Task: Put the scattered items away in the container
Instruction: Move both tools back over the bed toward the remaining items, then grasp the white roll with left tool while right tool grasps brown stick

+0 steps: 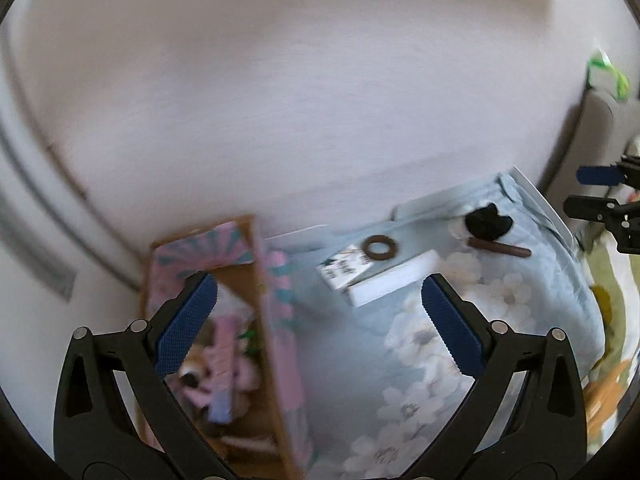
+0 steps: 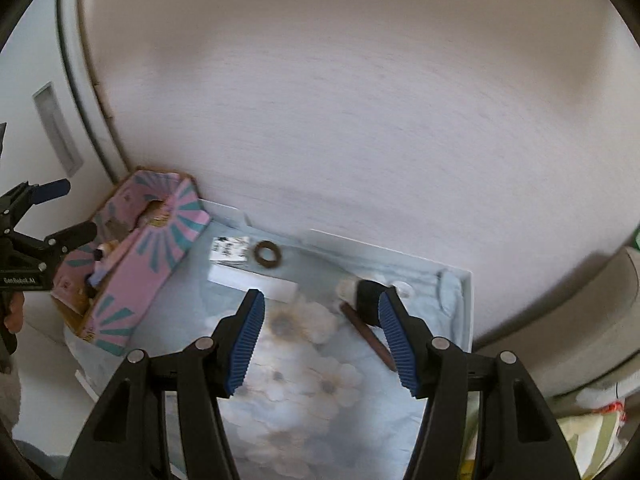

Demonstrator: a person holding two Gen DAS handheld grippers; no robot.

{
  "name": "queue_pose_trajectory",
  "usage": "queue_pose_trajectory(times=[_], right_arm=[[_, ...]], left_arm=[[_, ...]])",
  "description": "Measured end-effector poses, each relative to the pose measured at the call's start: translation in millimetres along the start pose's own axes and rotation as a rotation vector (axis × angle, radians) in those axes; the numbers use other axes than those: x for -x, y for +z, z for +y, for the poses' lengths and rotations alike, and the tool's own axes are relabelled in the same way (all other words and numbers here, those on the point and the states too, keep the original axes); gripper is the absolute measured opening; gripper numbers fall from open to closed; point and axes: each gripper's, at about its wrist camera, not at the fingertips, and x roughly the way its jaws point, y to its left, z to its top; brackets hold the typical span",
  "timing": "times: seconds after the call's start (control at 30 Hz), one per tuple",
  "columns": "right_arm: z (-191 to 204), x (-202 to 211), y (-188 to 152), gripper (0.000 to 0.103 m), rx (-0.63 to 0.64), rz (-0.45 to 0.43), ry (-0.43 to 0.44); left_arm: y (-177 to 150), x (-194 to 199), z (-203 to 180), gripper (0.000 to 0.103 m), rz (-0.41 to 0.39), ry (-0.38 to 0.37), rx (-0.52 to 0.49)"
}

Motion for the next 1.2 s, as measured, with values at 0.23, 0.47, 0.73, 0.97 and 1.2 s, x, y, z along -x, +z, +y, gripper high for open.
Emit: queue_pose_trajectory(times=[0.23,0.47,0.73,0.97,1.2], right_arm=[[-25.9,-42.1,-20.8,0.056,0.015,0.070,0.115],[-44.5,-96.1,-41.1,0.055,0.130,0.124,0.141],[-68.0,-137.2,-58.3,0.056,0.147,0.137,0.165],[-75.2,-155.6,-65.0,0.056,0.150,0.135,0.174],[-72.9,-168.5,-68.5,0.039,0.174,0.136,0.168]], left_arm=[[7.2,-59.7,-54.7,0.102,0.010,-0.070,-0.257],[4.1,-122.1,-89.1,0.102,0.062,-0.220,-0.417],[-13.1,-175.2,-105.9,0.100,0.127,-0.227,-0.515],[-20.3,-199.5,-104.9,0.100,0.183,-0.243,-0.508],[-22.5,-211.7,-102.9,0.099,0.217,-0.281,-0.487]])
